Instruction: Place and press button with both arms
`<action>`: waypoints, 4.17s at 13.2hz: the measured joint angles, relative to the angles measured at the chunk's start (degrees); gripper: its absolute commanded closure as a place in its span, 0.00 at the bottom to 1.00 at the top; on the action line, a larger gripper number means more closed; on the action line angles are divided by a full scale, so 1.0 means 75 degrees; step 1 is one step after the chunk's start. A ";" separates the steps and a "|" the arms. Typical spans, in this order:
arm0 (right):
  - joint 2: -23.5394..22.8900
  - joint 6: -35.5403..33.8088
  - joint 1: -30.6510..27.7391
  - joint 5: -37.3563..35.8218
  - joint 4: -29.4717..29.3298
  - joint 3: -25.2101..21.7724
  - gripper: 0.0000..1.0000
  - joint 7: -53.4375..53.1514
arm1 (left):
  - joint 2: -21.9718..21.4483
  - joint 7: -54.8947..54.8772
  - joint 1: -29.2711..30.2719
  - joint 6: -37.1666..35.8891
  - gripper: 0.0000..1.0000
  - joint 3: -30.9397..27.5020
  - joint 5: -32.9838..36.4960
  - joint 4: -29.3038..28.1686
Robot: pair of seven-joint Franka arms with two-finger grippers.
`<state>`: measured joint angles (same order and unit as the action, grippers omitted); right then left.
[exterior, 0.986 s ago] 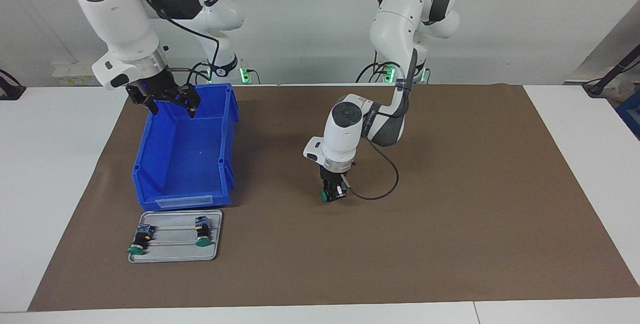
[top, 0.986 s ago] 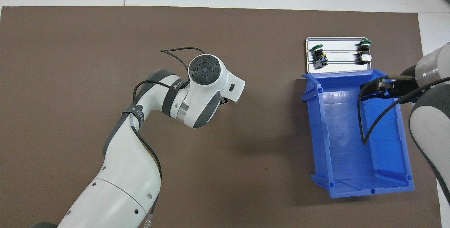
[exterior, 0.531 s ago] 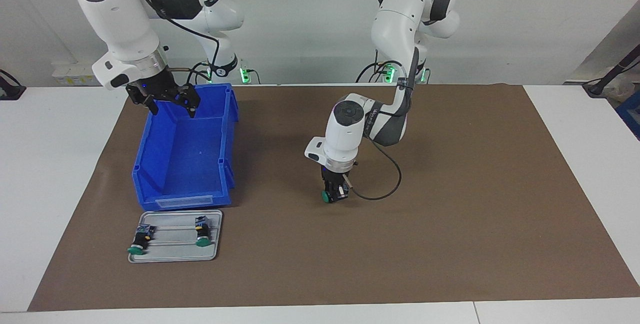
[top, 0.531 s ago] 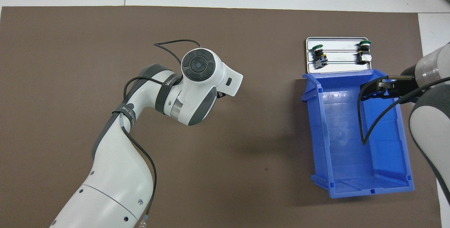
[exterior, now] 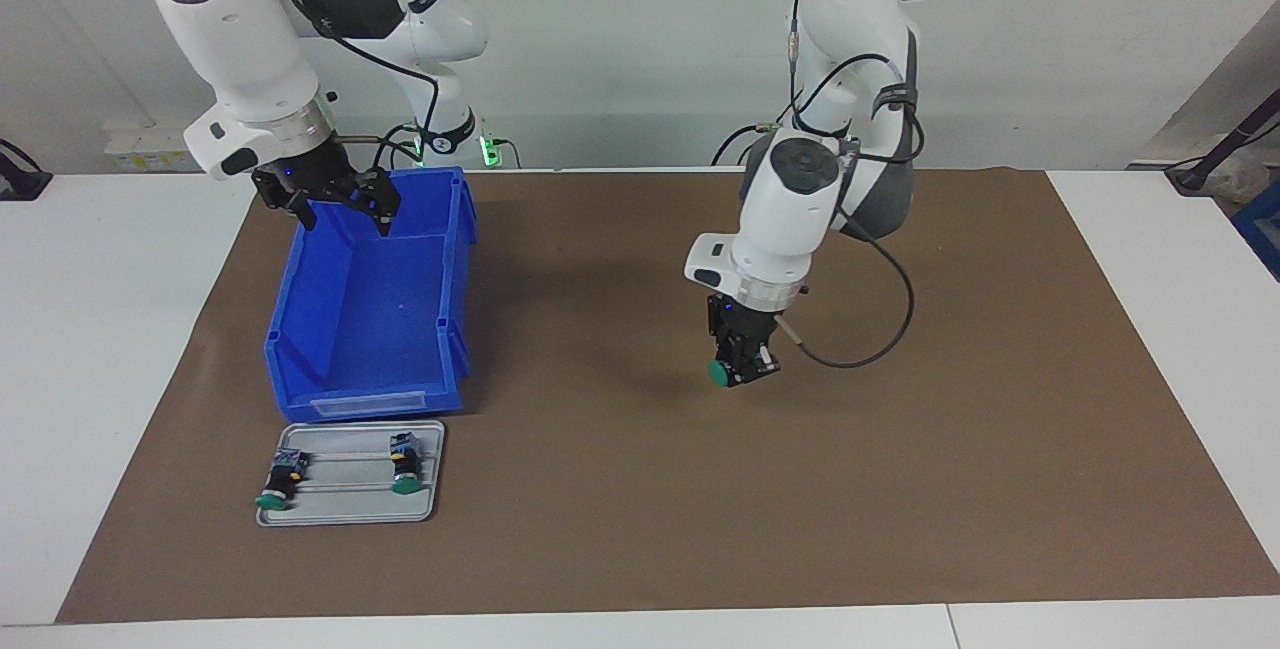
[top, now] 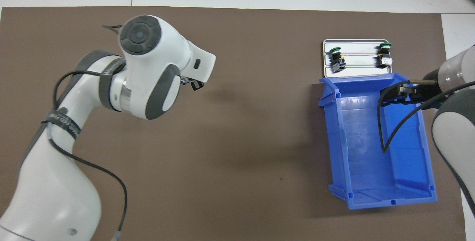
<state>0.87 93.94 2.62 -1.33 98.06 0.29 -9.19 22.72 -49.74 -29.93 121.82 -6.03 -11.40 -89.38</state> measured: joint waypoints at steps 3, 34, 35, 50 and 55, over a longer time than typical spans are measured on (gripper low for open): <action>0.0000 0.0000 0.0000 0.0000 0.0000 0.0000 0.00 0.0000 | -0.0440 -0.1229 0.0848 -0.0028 1.00 -0.0019 -0.1303 -0.0573; 0.0000 0.0000 0.0000 0.0000 0.0000 0.0000 0.00 0.0000 | -0.1319 -1.4201 0.1150 0.0165 1.00 0.0220 -1.5666 -0.6261; 0.0000 0.0000 0.0000 0.0000 0.0000 0.0000 0.00 0.0000 | -0.1320 -1.4238 0.1109 0.0139 1.00 0.0221 -1.5737 -0.6320; 0.0000 0.0000 0.0000 0.0000 0.0000 0.0000 0.00 0.0000 | -0.1427 -1.4403 0.1037 -0.0286 0.12 0.0111 -1.5801 -0.7021; 0.0000 0.0000 0.0000 0.0000 0.0000 0.0000 0.00 0.0000 | -0.1428 -1.4347 0.1046 -0.0284 0.12 0.0078 -1.5800 -0.7103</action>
<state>0.87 93.94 2.62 -1.33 98.06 0.29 -9.19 12.01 -157.34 -22.09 119.69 -5.44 -129.90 -142.65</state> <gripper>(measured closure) 0.000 0.123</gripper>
